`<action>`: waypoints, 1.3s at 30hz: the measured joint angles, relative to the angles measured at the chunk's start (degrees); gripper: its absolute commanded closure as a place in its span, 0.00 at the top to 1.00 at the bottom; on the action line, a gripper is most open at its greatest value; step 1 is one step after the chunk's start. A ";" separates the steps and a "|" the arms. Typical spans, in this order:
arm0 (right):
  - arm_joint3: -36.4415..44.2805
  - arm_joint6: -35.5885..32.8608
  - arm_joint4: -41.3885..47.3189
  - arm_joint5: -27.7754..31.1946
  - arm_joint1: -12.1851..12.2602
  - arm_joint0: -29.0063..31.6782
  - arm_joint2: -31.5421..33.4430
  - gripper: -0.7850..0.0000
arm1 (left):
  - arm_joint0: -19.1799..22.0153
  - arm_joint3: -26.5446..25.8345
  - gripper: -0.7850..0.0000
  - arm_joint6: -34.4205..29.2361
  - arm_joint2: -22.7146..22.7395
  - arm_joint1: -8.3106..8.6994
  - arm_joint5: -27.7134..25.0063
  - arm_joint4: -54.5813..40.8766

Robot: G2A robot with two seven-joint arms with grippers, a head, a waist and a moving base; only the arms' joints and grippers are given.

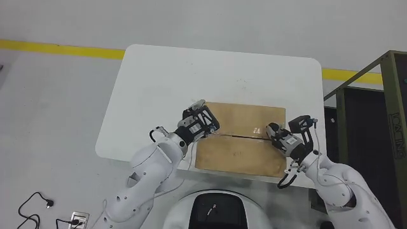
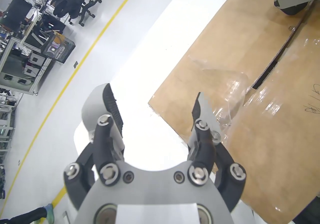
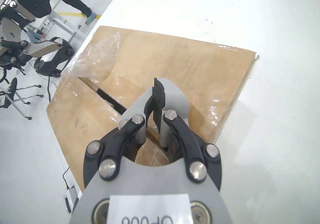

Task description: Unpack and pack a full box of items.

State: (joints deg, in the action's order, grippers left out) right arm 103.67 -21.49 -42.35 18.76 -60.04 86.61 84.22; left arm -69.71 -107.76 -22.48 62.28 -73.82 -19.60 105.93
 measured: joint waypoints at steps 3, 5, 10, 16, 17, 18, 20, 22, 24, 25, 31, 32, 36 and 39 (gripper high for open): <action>-0.05 0.00 0.05 -0.05 -0.05 -0.18 -0.15 0.00 | 0.57 1.13 0.09 -0.77 -0.38 -0.15 -0.09 -0.16; 0.08 0.01 0.12 -0.09 -0.07 -0.25 -0.15 0.00 | 0.94 1.96 0.06 -1.56 -0.61 -0.26 -0.57 -0.92; 0.13 0.00 0.23 0.15 -0.10 -0.32 -0.08 0.00 | 1.80 3.49 0.00 -3.36 -1.69 -0.55 -2.17 -2.43; -0.09 -0.03 0.28 0.17 -0.15 -0.33 -0.09 0.00 | 1.91 3.26 0.00 -4.27 -3.54 -0.71 -5.15 -2.98; -0.14 -0.02 0.30 0.15 -0.16 -0.33 -0.08 0.00 | 1.86 3.26 0.00 -4.35 -3.68 -0.71 -5.53 -2.99; -0.17 -0.02 0.33 0.14 -0.16 -0.35 -0.08 0.00 | 1.80 3.30 0.00 -4.44 -3.77 -0.71 -5.84 -3.12; -0.22 -0.04 0.38 0.08 -0.18 -0.37 -0.06 0.00 | 1.74 3.42 0.00 -4.72 -3.88 -0.72 -6.47 -3.67; -0.23 -0.04 0.38 0.04 -0.20 -0.37 -0.06 0.00 | 1.76 3.63 0.00 -5.12 -4.01 -0.73 -7.12 -3.91; -0.26 0.01 0.37 -0.02 -0.22 -0.37 -0.05 0.00 | 1.84 3.99 0.00 -5.55 -4.11 -0.76 -7.63 -4.35; -0.27 0.04 0.36 -0.04 -0.23 -0.37 -0.04 0.00 | 1.91 4.11 0.00 -5.70 -4.15 -0.77 -7.77 -4.51; -0.44 0.17 0.52 -0.06 -0.26 -0.38 0.17 0.00 | 2.46 4.37 0.00 -6.07 -4.86 -0.89 -9.03 -5.30; -0.46 0.18 0.54 -0.05 -0.27 -0.39 0.19 0.00 | 2.51 4.28 0.00 -6.03 -5.01 -0.91 -9.29 -5.42; -0.43 0.26 0.48 -0.06 -0.29 -0.36 0.30 0.00 | 2.65 4.10 0.00 -6.04 -5.34 -1.03 -10.19 -7.41; -0.35 0.31 0.44 -0.12 -0.30 -0.23 0.42 0.00 | 3.02 4.05 0.00 -6.09 -6.04 -1.12 -10.64 -7.57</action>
State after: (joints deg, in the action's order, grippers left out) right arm 103.32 -21.18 -41.91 18.64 -60.33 86.38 84.64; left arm -66.69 -103.71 -28.57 56.24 -74.94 -30.24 98.36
